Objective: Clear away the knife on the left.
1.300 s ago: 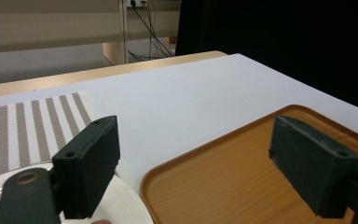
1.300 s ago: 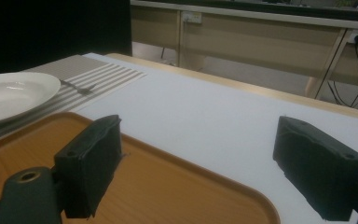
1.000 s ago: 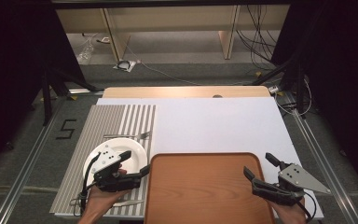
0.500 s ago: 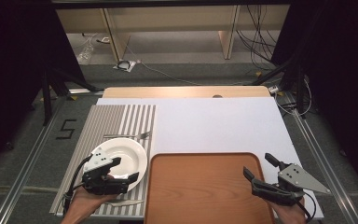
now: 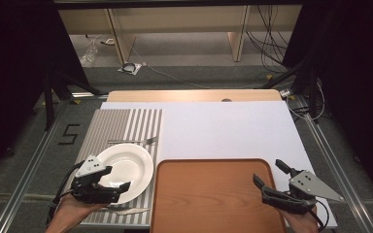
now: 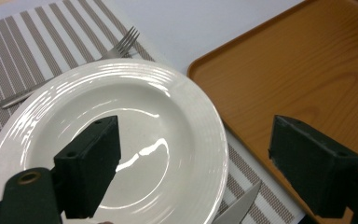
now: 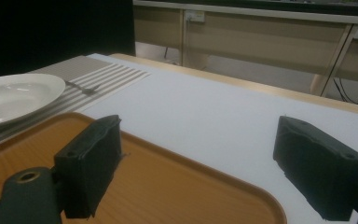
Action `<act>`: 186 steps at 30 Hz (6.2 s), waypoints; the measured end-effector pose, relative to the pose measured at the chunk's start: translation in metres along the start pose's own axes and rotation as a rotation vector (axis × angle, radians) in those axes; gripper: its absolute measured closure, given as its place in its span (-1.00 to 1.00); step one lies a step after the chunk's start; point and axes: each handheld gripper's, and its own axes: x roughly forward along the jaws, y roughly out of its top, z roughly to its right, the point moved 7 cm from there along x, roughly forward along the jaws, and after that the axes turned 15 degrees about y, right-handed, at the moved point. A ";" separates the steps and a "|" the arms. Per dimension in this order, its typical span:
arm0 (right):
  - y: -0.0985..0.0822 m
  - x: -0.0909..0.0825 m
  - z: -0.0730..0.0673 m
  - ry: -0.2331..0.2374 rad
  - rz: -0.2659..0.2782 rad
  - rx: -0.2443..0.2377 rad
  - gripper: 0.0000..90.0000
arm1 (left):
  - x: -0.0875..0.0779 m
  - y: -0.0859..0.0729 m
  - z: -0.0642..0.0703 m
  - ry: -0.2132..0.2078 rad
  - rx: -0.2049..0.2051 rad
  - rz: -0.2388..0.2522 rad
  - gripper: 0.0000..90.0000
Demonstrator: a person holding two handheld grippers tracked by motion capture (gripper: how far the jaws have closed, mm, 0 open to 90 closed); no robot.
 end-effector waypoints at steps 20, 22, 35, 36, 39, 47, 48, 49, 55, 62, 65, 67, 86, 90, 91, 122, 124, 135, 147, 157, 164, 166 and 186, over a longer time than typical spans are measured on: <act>-0.002 0.001 -0.001 0.007 -0.015 0.007 -0.64 | -0.013 -0.050 -0.030 0.056 0.035 -0.166 -0.59; -0.002 0.001 -0.001 0.006 -0.021 0.006 -0.64 | -0.013 -0.053 -0.032 0.061 0.045 -0.183 -0.59; -0.003 0.002 -0.002 0.016 -0.022 0.005 -0.64 | -0.007 -0.070 -0.040 0.065 0.082 -0.298 -0.56; -0.003 0.002 -0.002 0.016 -0.022 0.006 -0.64 | -0.006 -0.072 -0.040 0.065 0.085 -0.308 -0.56; -0.003 0.002 -0.002 0.015 -0.021 0.006 -0.64 | -0.002 -0.077 -0.041 0.052 0.088 -0.343 -0.56; -0.003 0.003 -0.002 0.019 -0.024 0.004 -0.64 | 0.006 -0.088 -0.046 0.044 0.133 -0.436 -0.50; -0.003 0.003 -0.002 0.020 -0.024 0.004 -0.64 | 0.007 -0.090 -0.046 0.044 0.138 -0.447 -0.48; -0.003 0.003 -0.002 0.021 -0.026 0.002 -0.64 | 0.009 -0.090 -0.047 0.041 0.143 -0.453 -0.48; -0.004 0.004 -0.002 0.024 -0.024 0.004 -0.64 | 0.016 -0.095 -0.050 0.032 0.174 -0.485 -0.39; -0.005 0.004 -0.003 0.028 -0.037 0.003 -0.64 | 0.019 -0.098 -0.044 0.017 0.227 -0.500 -0.29; -0.005 0.005 -0.003 0.031 -0.033 0.004 -0.64 | 0.021 -0.098 -0.042 0.011 0.256 -0.506 -0.21; -0.005 0.005 -0.003 0.030 -0.034 0.002 -0.63 | 0.022 -0.098 -0.041 0.010 0.287 -0.526 -0.20; -0.006 0.005 -0.003 0.032 -0.037 0.004 -0.63 | 0.031 -0.100 -0.032 -0.026 0.383 -0.569 0.18; -0.005 0.005 -0.002 0.032 -0.036 0.004 -0.63 | 0.030 -0.100 -0.029 -0.020 0.414 -0.567 0.24; -0.006 0.005 -0.002 0.031 -0.038 0.003 -0.63 | 0.030 -0.100 -0.028 -0.020 0.419 -0.568 0.27; -0.007 0.006 -0.002 0.032 -0.047 0.002 -0.62 | 0.029 -0.098 -0.014 -0.096 0.602 -0.555 0.74; -0.007 0.005 -0.003 0.032 -0.052 0.003 -0.62 | 0.028 -0.098 -0.013 -0.095 0.631 -0.545 0.74; -0.007 0.006 -0.003 0.034 -0.050 0.005 -0.62 | 0.026 -0.099 -0.014 -0.103 0.625 -0.546 0.76; -0.008 0.007 -0.004 0.041 -0.053 0.005 -0.62 | 0.010 -0.096 -0.008 -0.145 0.587 -0.545 0.76; -0.008 0.008 -0.005 0.046 -0.057 0.004 -0.62 | -0.003 -0.079 0.010 -0.191 0.576 -0.477 0.76; -0.008 0.007 -0.005 0.041 -0.067 0.002 -0.62 | 0.000 -0.050 0.033 -0.189 0.504 -0.364 0.76; -0.008 0.007 -0.005 0.046 -0.066 0.000 -0.62 | 0.003 -0.042 0.038 -0.178 0.491 -0.343 0.76; -0.007 0.006 -0.005 0.044 -0.052 0.001 -0.62 | 0.039 0.001 0.086 -0.199 0.399 -0.284 0.76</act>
